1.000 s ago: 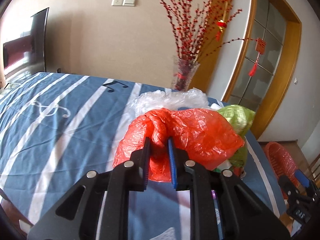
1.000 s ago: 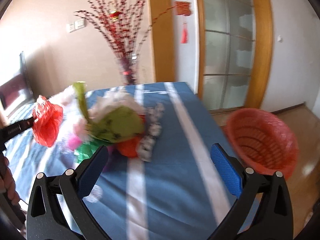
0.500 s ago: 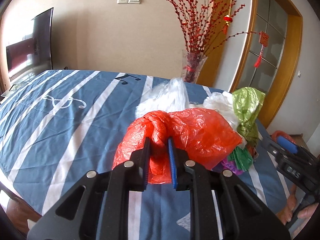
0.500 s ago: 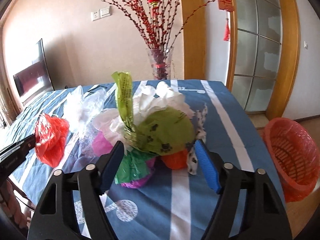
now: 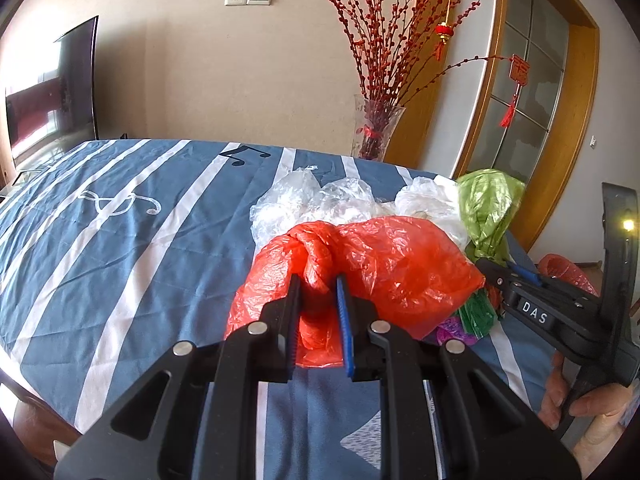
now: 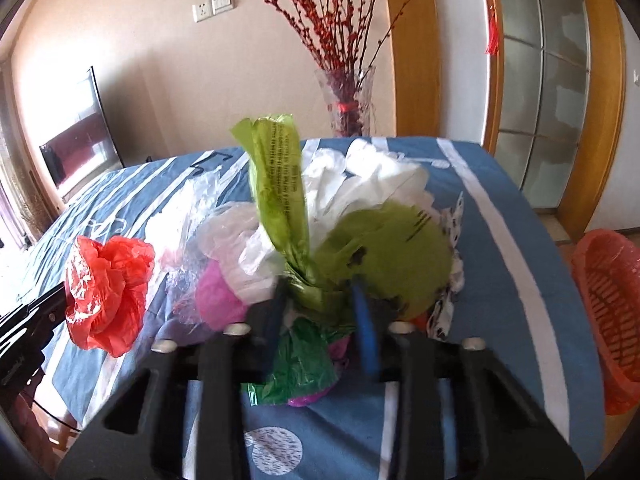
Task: Collect trash
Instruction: 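Lift the red bag with the left tool while the right tool grasps the green bag, then carry both bags in the left and right tools over the red basket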
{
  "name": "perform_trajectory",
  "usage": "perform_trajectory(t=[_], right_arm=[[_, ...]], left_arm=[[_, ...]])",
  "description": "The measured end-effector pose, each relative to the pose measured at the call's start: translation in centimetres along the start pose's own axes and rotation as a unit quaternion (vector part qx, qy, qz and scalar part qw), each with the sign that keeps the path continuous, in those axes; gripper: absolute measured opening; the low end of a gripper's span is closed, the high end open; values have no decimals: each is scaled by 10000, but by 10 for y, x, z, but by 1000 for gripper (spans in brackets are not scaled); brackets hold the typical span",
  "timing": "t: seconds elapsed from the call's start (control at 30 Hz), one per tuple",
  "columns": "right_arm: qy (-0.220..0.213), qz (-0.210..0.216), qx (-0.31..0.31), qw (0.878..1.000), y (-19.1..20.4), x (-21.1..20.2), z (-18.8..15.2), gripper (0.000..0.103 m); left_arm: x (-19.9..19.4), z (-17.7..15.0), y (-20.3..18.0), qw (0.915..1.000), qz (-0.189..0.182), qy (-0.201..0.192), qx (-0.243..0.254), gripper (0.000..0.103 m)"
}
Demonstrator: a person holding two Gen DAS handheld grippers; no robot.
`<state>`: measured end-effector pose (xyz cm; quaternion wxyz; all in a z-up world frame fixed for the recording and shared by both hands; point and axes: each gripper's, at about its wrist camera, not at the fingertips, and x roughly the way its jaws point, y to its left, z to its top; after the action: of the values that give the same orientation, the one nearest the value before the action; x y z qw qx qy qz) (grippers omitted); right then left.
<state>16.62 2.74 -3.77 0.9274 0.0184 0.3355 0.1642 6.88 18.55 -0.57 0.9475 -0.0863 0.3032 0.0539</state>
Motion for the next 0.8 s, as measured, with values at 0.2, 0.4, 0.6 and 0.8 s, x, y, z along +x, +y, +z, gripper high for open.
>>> perform_trajectory(t=[0.2, 0.4, 0.6, 0.8], right_arm=[[-149, 171, 84, 9997, -7, -21, -5, 18], [-321, 60, 251, 9992, -28, -45, -6, 18], [-451, -243, 488, 9975, -63, -70, -8, 18], [-586, -348, 830, 9942, -93, -86, -10, 18]], left_arm=[[-1, 0, -8, 9999, -73, -35, 67, 18], [-2, 2, -27, 9995, -220, -64, 200, 18], [-4, 5, -55, 9981, -487, -115, 372, 18], [0, 7, -89, 9955, -803, -91, 500, 18]])
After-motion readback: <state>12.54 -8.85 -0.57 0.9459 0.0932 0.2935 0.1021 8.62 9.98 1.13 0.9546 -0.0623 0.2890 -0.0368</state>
